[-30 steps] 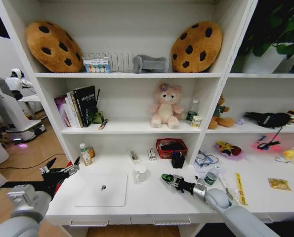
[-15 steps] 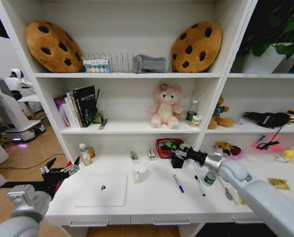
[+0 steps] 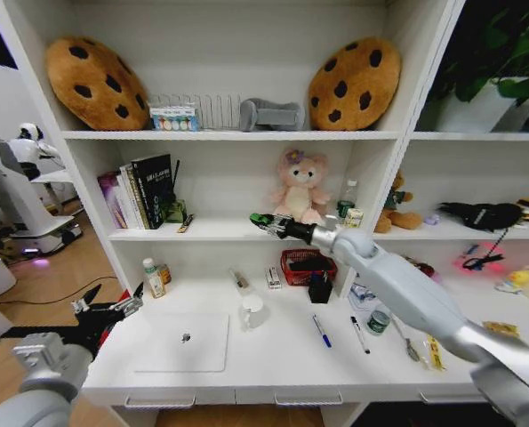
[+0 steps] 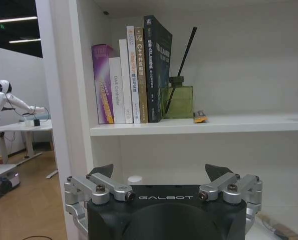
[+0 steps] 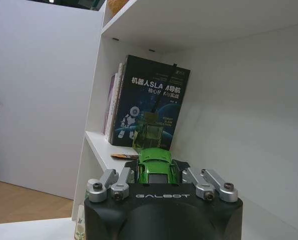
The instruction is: Organize the objects on the table.
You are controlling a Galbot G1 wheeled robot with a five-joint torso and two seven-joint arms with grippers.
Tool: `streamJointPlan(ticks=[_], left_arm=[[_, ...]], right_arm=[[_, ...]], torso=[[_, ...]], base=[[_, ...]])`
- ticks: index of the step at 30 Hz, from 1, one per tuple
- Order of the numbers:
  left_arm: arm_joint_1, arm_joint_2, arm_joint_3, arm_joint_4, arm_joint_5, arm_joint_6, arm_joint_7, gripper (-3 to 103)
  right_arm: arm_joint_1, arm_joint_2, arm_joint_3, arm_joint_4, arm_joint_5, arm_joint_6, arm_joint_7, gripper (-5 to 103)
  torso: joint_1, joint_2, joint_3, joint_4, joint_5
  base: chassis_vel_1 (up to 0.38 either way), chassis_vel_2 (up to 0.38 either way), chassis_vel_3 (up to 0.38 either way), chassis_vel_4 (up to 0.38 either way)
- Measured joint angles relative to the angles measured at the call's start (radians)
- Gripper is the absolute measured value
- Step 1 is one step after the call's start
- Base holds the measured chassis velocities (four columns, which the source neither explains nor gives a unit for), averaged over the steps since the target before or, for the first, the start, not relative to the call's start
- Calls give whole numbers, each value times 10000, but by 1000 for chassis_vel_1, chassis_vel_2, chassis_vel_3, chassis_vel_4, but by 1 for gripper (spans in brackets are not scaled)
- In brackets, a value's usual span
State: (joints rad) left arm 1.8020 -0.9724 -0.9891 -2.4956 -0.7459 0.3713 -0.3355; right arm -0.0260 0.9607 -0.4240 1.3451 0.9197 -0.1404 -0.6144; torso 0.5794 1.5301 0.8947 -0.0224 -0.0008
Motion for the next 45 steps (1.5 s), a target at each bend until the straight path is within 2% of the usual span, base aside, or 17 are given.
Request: streamJointPlan(ticks=[2, 3, 4, 5, 8, 9, 11, 16, 29, 31, 34, 35, 39, 41, 42, 44, 45], left_arm=[[0, 0, 1, 1, 0, 0, -1, 100], [0, 0, 1, 1, 0, 0, -1, 100], [0, 1, 0, 0, 0, 0, 1, 100], [0, 1, 0, 0, 0, 0, 1, 100], [-1, 1, 0, 1, 0, 1, 0, 100], [-1, 1, 0, 1, 0, 1, 0, 100], [0, 0, 0, 1, 0, 0, 2, 100], [0, 1, 0, 1, 0, 0, 2, 100], [-1, 0, 0, 1, 0, 0, 3, 100], [0, 0, 0, 1, 0, 0, 3, 100], [-1, 0, 0, 1, 0, 0, 5, 100], [-1, 0, 0, 1, 0, 0, 5, 100], [-1, 0, 0, 1, 0, 0, 5, 100], [0, 0, 0, 1, 0, 0, 6, 100], [0, 0, 0, 1, 0, 0, 6, 100], [0, 0, 0, 1, 0, 0, 6, 100], [0, 0, 0, 1, 0, 0, 6, 100]], right_arm=[[696, 744, -734, -1144, -83, 133, -219, 36], [696, 744, -734, -1144, -83, 133, -219, 36], [1057, 1257, -1055, -1756, -142, 194, -303, 36], [1057, 1257, -1055, -1756, -142, 194, -303, 36], [1758, 2294, -1575, -2964, -182, 262, -444, 36], [1758, 2294, -1575, -2964, -182, 262, -444, 36], [1997, 2728, -1761, -3526, -192, 274, -513, 36], [2059, 2980, -1885, -4034, -375, 263, -471, 36], [1719, 2671, -1696, -3958, -587, 193, -268, 36], [1705, 2683, -1695, -3966, -597, 192, -267, 33], [1667, 2751, -1689, -3990, -585, 176, -194, 47], [1667, 2751, -1689, -3990, -585, 176, -194, 47], [1663, 2789, -1677, -4027, -562, 173, -167, 58], [1663, 2780, -1598, -3999, -533, 229, -165, 69], [1663, 2780, -1598, -3999, -533, 229, -165, 69], [1664, 2605, -1294, -3602, -387, 255, -92, 80], [1664, 2605, -1294, -3602, -387, 255, -92, 80]], torso=[[0, -1, 0, -2, 7], [0, -1, 0, -2, 7], [0, -1, 0, -2, 7], [0, -1, 0, -2, 7], [0, -1, 0, 3, 5], [0, -1, 0, 3, 5], [-1, 0, -1, 2, 4], [-1, -1, 0, -1, 8], [-3, 0, -1, -2, 9], [-2, 0, -1, -1, 8], [-2, 1, -2, -2, 8], [-2, 1, -2, -2, 8], [-2, 1, -1, 0, 8], [-2, 0, -1, -1, 8], [-2, 0, -1, -1, 8], [-2, 0, 0, 1, 8], [-2, 0, 0, 1, 8]], base=[[0, 0, 0, 0], [0, 0, 0, 0], [0, 0, 0, 0], [0, 0, 0, 0], [0, 0, 0, 0], [0, 0, 0, 0], [0, 0, 0, 0], [0, 0, 0, 0], [0, 0, 0, 0], [0, 0, 0, 0], [0, 0, 0, 0], [0, 0, 0, 0], [0, 0, 0, 0], [0, 0, 0, 0], [0, 0, 0, 0], [0, 0, 0, 0], [0, 0, 0, 0]])
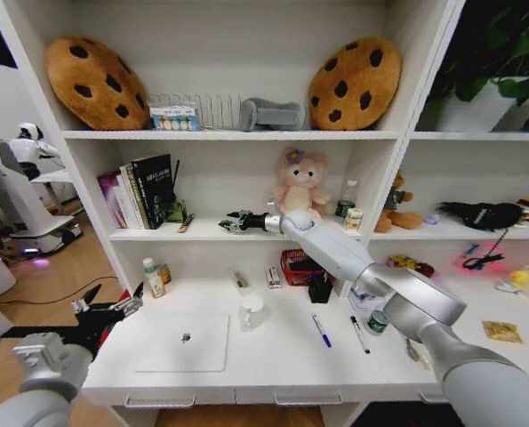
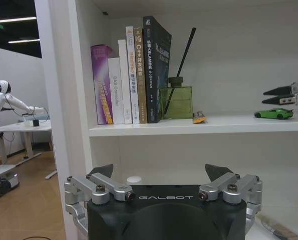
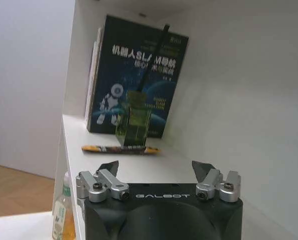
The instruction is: Organize the objects on the table.
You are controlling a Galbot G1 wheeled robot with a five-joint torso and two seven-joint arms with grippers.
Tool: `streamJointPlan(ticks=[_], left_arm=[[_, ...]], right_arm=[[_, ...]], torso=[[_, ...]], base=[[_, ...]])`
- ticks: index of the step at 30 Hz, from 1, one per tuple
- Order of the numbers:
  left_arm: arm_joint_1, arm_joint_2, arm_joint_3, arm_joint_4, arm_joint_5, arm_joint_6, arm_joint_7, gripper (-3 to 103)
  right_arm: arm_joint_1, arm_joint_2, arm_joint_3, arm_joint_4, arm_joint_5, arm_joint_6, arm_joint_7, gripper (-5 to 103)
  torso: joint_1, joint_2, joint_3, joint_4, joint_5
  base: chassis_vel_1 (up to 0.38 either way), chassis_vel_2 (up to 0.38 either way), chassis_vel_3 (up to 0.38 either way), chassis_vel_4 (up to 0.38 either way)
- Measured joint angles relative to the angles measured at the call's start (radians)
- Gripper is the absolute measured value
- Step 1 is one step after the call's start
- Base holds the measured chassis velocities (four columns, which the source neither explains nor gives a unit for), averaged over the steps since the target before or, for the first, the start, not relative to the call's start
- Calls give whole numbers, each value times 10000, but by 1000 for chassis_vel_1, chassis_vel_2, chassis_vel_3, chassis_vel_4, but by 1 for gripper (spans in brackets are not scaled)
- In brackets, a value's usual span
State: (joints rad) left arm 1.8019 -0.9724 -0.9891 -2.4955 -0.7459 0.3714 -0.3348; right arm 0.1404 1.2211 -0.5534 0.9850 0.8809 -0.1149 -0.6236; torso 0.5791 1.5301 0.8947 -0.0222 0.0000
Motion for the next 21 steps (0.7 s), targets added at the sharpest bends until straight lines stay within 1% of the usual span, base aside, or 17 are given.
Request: streamJointPlan(ticks=[2, 3, 4, 5, 7, 8, 9, 10, 11, 12, 14, 15, 17, 18, 19, 20, 21], left_arm=[[0, 0, 0, -1, 0, 0, 8, 100], [0, 0, 0, -1, 0, 0, 8, 100], [0, 0, 0, 1, 0, 0, 4, 100], [0, 0, 0, 1, 0, 0, 4, 100], [0, 0, -1, 0, 0, 0, 13, 100], [0, 0, -1, 1, 1, 0, 12, 100], [0, 0, -1, 1, 1, 0, 12, 100], [0, 0, 0, 0, 0, 0, 12, 100], [0, 0, 0, 0, 0, -1, 17, 100], [0, 0, 0, 0, 0, -1, 17, 100], [0, -1, -1, 0, 0, 0, 14, 100], [0, -1, -1, 0, 0, 0, 14, 100], [0, -1, -1, 1, 0, -1, 9, 100], [0, -1, -2, 1, 0, -1, 9, 100], [0, -1, -2, 1, 0, -1, 9, 100], [0, -1, -2, 1, 0, 0, 8, 100], [0, 0, -1, 1, 0, -1, 9, 100]], right_arm=[[-14, -567, 276, 888, 229, -103, 406, 91], [-14, -567, 276, 888, 229, -103, 406, 91], [-102, -1069, 440, 1644, 380, -252, 1020, 96], [-102, -1069, 440, 1644, 380, -252, 1020, 96], [-647, -2238, 829, 3744, 740, -765, 3031, 100], [-927, -2556, 1018, 4331, 832, -915, 3631, 100], [-927, -2556, 1018, 4331, 832, -915, 3631, 100], [-1349, -2962, 1325, 5165, 981, -1229, 4512, 100], [-1862, -3357, 1730, 6103, 1148, -1548, 5662, 100], [-1862, -3357, 1730, 6103, 1148, -1548, 5662, 100], [-2873, -4039, 2559, 7556, 1249, -1730, 7528, 100], [-2873, -4039, 2559, 7556, 1249, -1730, 7528, 100], [-4318, -4866, 3813, 8687, 827, -1817, 8726, 100], [-5119, -5275, 4434, 9131, 601, -1793, 9110, 100], [-5119, -5275, 4434, 9131, 601, -1793, 9110, 100], [-5957, -5684, 5056, 9594, 442, -1759, 9402, 100], [-7334, -6335, 6086, 10406, 180, -1428, 9858, 100]], torso=[[0, 0, -1, 0, 0], [0, 0, -1, 0, 0], [0, 0, -1, 1, 0], [0, 0, -1, 1, 0], [0, 1, -2, -9, 1], [-2, 1, -3, -10, 2], [-2, 1, -3, -10, 2], [-1, 1, -2, -10, 5], [-1, 1, -2, -6, 5], [-1, 1, -2, -6, 5], [-1, 1, -2, 1, 1], [-1, 1, -2, 1, 1], [-2, 2, -3, 1, 1], [-1, 1, -3, 0, 2], [-1, 1, -3, 0, 2], [-2, 1, -2, -6, 7], [0, 1, -2, -9, 8]], base=[[0, 0, 0, 0], [0, 0, 0, 0], [0, 0, 0, 0], [0, 0, 0, 0], [0, 0, 0, 0], [0, 0, 0, 0], [0, 0, 0, 0], [0, 0, 0, 0], [0, 0, 0, 0], [0, 0, 0, 0], [0, 0, 0, 0], [0, 0, 0, 0], [0, 0, 0, 0], [0, 0, 0, 0], [0, 0, 0, 0], [0, 0, 0, 0], [0, 0, 0, 0]])
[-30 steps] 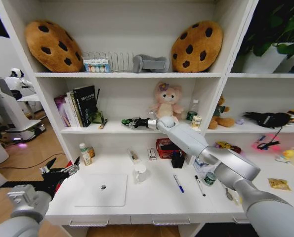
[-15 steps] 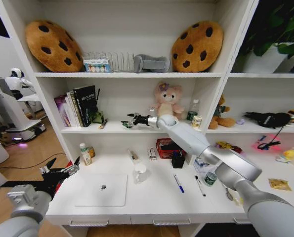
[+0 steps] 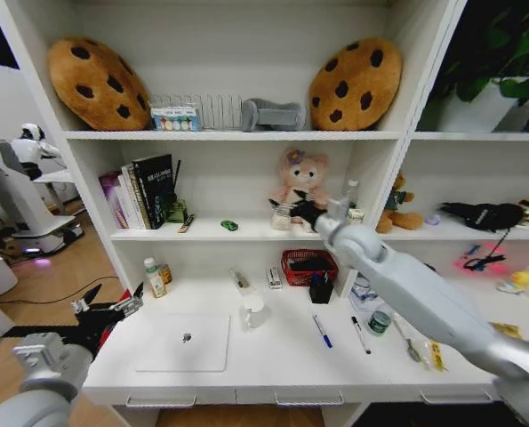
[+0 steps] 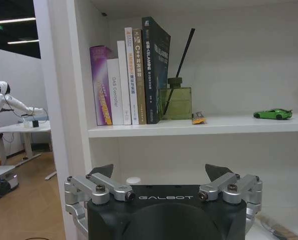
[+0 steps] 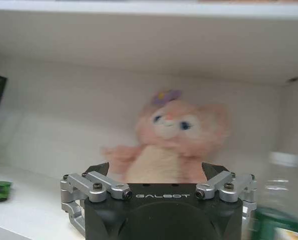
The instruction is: Organize the objects on the table.
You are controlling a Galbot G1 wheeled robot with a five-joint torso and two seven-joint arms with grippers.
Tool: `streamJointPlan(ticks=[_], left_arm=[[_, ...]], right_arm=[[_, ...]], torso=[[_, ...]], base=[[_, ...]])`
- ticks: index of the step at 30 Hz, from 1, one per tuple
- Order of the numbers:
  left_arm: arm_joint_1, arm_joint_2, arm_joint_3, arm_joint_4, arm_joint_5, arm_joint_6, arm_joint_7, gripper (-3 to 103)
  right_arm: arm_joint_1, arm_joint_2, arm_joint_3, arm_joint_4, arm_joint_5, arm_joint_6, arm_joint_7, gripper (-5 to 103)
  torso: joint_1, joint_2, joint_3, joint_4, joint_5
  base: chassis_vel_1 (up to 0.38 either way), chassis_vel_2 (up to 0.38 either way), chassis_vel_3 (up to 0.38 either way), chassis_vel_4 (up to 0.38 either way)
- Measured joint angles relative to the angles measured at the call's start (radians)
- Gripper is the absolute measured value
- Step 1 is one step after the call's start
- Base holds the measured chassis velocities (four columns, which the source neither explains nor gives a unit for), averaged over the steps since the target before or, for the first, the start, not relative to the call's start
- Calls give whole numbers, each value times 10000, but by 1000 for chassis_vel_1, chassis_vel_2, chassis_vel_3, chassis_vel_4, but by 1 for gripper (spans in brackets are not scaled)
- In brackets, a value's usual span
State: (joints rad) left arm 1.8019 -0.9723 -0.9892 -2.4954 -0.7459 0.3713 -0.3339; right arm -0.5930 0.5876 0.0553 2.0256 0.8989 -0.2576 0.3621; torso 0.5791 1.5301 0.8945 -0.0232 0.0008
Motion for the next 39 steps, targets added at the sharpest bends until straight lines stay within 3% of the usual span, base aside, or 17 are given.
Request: streamJointPlan(ticks=[2, 4, 5, 7, 9, 10, 11, 13, 14, 17, 20, 21, 23, 25, 31, 35, 39], left_arm=[[-1, -1, 0, 0, 0, 0, 0, 100], [1, -2, 0, 0, 0, 0, 0, 100], [0, -1, 0, -2, 1, 0, -1, 100], [1, -1, 0, 0, 1, 0, -6, 100], [0, -1, 0, -1, 0, 0, -6, 100], [0, -1, -1, 0, 1, 0, -6, 100], [0, -1, -1, 0, 1, 0, -6, 100], [0, 1, 0, -1, 0, 1, -6, 100], [0, 1, 0, -1, 0, 1, -6, 100], [1, -1, 0, 0, -1, 0, -7, 100], [1, -2, -1, -1, 1, 0, -11, 100], [1, -2, -1, -1, 1, 0, -11, 100], [0, -1, 0, 0, 1, 0, -9, 100], [0, -1, 0, 0, 0, 0, -9, 100], [1, -1, 0, 0, 0, 0, -9, 100], [0, -1, 0, 0, 0, 0, -9, 100], [1, -1, 0, 0, 0, 0, -9, 100]], right_arm=[[-2143, -390, 1707, 900, -436, 408, 389, 100], [-3083, -391, 2448, 1189, -615, 489, 427, 100], [-4699, -226, 3735, 1623, -909, 610, 434, 100], [-7035, 368, 5297, 2150, -1379, 803, 434, 100], [-7902, 660, 5861, 2321, -1620, 906, 401, 100], [-9370, 1330, 6758, 2544, -2260, 1195, 320, 100], [-9370, 1330, 6758, 2544, -2260, 1195, 320, 100], [-11121, 2452, 7665, 2707, -3451, 1747, -104, 100], [-11121, 2452, 7665, 2707, -3451, 1747, -104, 100], [-12248, 3571, 7923, 2894, -4194, 2116, -307, 100], [-13433, 5520, 7572, 3023, -5212, 2853, -771, 100], [-13433, 5520, 7572, 3023, -5212, 2853, -771, 100], [-14004, 6611, 7218, 2928, -6113, 3500, -1199, 100], [-14247, 7050, 6939, 2795, -6617, 3853, -1375, 100], [-14403, 7401, 6274, 2608, -7141, 4180, -1526, 100], [-13954, 7188, 6067, 2487, -7165, 4079, -1504, 102], [-13482, 6904, 5950, 2474, -6756, 3685, -1473, 96]], torso=[[-3, 2, -3, 0, -16], [-2, 2, -3, 1, -7], [-1, 1, -1, 4, -2], [-2, 2, -2, 7, -6], [-2, 2, -1, 6, -7], [-2, 2, -1, 4, -4], [-2, 2, -1, 4, -4], [-2, 2, -2, 3, -10], [-2, 2, -2, 3, -10], [-2, 2, -2, 3, -11], [-2, 2, -1, 5, -8], [-2, 2, -1, 5, -8], [-1, 2, 0, 3, -14], [-2, 2, 0, 3, -14], [0, 0, 0, 7, -12], [0, 0, 1, 7, -8], [0, -1, 1, 8, -9]], base=[[0, 0, 0, 0], [0, 0, 0, 0], [0, 0, 0, 0], [0, 0, 0, 0], [0, 0, 0, 0], [0, 0, 0, 0], [0, 0, 0, 0], [0, 0, 0, 0], [0, 0, 0, 0], [0, 0, 0, 0], [0, 0, 0, 0], [0, 0, 0, 0], [0, 0, 0, 0], [0, 0, 0, 0], [0, 0, 0, 0], [0, 0, 0, 0], [0, 0, 0, 0]])
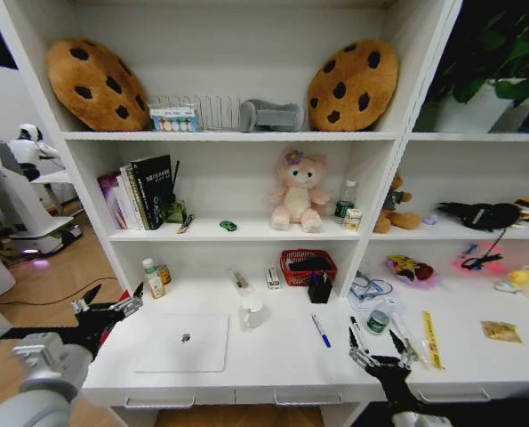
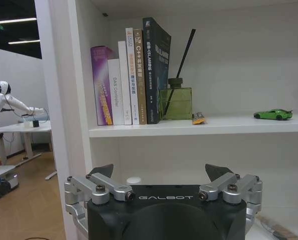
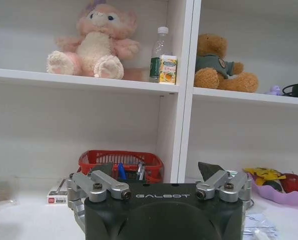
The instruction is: Organize the objects on the table.
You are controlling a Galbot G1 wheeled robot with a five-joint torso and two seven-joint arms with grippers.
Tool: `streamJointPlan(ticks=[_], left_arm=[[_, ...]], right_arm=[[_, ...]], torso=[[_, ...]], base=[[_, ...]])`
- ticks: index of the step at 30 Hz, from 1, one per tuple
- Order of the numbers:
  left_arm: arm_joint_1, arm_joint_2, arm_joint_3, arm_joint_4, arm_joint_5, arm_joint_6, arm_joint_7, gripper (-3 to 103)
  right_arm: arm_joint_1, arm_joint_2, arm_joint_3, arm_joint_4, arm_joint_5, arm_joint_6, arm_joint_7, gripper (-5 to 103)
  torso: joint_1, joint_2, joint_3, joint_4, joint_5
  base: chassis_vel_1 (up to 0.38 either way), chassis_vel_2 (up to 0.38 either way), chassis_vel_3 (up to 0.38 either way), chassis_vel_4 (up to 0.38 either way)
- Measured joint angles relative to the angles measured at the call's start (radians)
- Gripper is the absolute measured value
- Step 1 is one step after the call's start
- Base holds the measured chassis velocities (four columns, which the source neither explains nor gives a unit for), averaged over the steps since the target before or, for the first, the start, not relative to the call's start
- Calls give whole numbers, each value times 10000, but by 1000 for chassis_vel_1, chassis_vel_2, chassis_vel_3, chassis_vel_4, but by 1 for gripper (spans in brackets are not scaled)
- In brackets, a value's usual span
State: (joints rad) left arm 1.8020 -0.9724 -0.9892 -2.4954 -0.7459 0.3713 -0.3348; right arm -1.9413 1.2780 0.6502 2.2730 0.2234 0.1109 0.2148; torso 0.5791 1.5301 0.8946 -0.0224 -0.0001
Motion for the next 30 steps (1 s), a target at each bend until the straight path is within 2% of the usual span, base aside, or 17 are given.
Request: streamJointPlan(ticks=[5, 7, 8, 11, 12, 15, 23, 26, 30], left_arm=[[0, 0, 0, 0, 0, 0, 0, 100], [0, 0, 0, -1, 0, 0, 0, 100], [0, 0, 0, -1, 0, 0, 0, 100], [-1, 0, 0, -2, 0, 0, 2, 100], [-1, 0, 0, -2, 0, 0, 2, 100], [0, -1, 1, 0, -1, 0, 0, 100], [0, 0, 1, 0, 0, 0, -3, 100], [0, 0, 1, 0, 0, 0, -2, 100], [0, 0, 1, 0, 0, 0, -1, 100]], right_arm=[[408, -282, -263, -162, 489, -199, 54, 100], [852, -503, -566, -517, 1264, -391, 136, 100], [852, -503, -566, -517, 1264, -391, 136, 100], [1994, -1368, -1064, -1474, 2275, -1101, 256, 100], [1994, -1368, -1064, -1474, 2275, -1101, 256, 100], [2992, -1911, -1366, -1984, 2949, -1886, 534, 100], [3517, -2181, -1522, -2302, 3290, -2251, 682, 100], [4531, -2572, -1915, -3067, 3565, -2557, 834, 100], [5371, -2659, -2560, -3696, 3689, -2924, 942, 100]], torso=[[0, 0, 0, -2, 1], [0, 0, 0, -3, 2], [0, 0, 0, -3, 2], [1, 0, 0, -3, 5], [1, 0, 0, -3, 5], [1, -2, 0, 1, 3], [1, -2, 2, 0, 3], [1, -2, 1, -2, 1], [1, -1, 1, -2, 0]], base=[[0, 0, 0, 0], [0, 0, 0, 0], [0, 0, 0, 0], [0, 0, 0, 0], [0, 0, 0, 0], [0, 0, 0, 0], [0, 0, 0, 0], [0, 0, 0, 0], [0, 0, 0, 0]])
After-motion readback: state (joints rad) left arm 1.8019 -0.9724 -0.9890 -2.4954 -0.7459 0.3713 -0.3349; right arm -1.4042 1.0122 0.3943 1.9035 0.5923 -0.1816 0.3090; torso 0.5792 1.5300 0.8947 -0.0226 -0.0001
